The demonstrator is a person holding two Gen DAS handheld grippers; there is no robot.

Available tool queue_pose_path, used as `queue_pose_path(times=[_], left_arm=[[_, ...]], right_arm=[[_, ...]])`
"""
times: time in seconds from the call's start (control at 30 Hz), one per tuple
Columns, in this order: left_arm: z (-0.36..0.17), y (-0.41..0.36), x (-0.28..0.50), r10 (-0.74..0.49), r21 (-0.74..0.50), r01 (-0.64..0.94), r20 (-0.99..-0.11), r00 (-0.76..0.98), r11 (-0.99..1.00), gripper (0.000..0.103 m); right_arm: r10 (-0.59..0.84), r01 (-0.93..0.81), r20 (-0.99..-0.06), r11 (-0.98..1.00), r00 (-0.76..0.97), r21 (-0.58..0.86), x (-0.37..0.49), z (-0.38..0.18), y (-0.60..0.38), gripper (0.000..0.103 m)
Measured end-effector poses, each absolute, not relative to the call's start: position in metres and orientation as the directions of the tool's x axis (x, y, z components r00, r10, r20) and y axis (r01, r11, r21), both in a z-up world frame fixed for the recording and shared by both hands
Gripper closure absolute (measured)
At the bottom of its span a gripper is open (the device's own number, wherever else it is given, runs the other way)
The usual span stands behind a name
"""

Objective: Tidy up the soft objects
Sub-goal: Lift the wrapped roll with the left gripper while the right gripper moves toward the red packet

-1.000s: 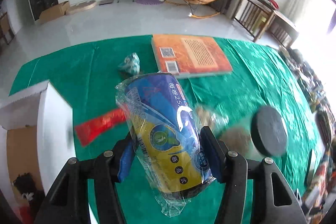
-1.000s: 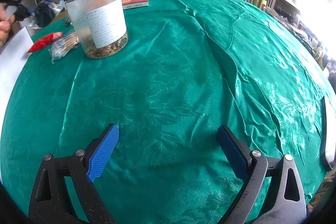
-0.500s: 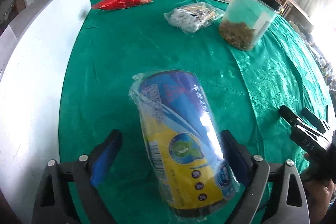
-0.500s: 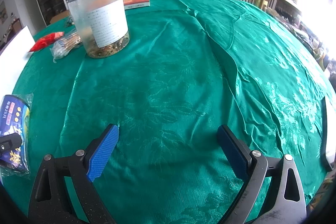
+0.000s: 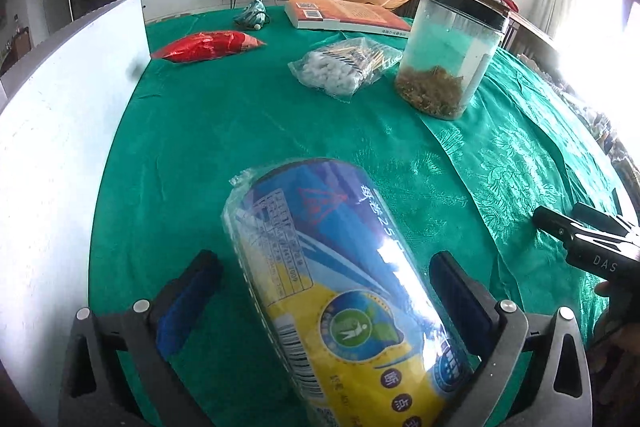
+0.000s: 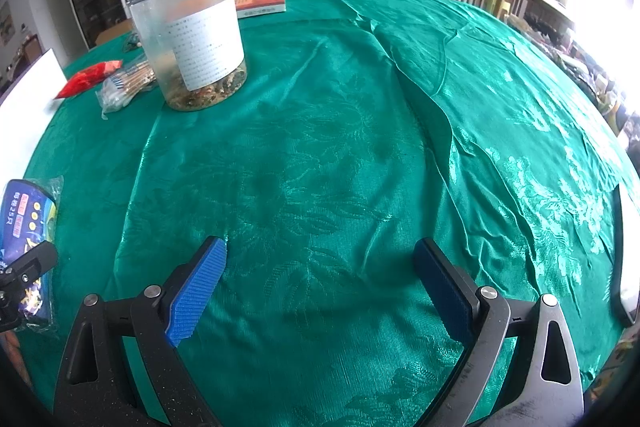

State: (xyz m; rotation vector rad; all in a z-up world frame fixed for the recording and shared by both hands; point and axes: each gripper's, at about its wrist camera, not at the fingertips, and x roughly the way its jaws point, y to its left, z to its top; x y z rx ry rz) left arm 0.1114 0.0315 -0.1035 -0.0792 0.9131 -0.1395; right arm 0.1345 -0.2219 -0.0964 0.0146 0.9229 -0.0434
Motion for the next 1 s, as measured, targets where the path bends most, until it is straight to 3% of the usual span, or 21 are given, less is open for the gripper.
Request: queue_pose_path(times=[0.8,1.0], left_arm=[[-0.103,0.041,0.11,-0.214,-0.16,0.143,-0.772,0.599,0.977,0.0],[-0.103,0.041,0.11,-0.213,-0.159,0.143,-0.772,0.599,0.977,0.0]], right_arm=[[-0.02,0.025,-0.793,1.0,0.609,-0.006,0.131,-0.095,-0.219,0.007],[0.137,-0.161,-0.701,0.986,0.7,0.032,0.13,-0.039,-0.168,0.008]])
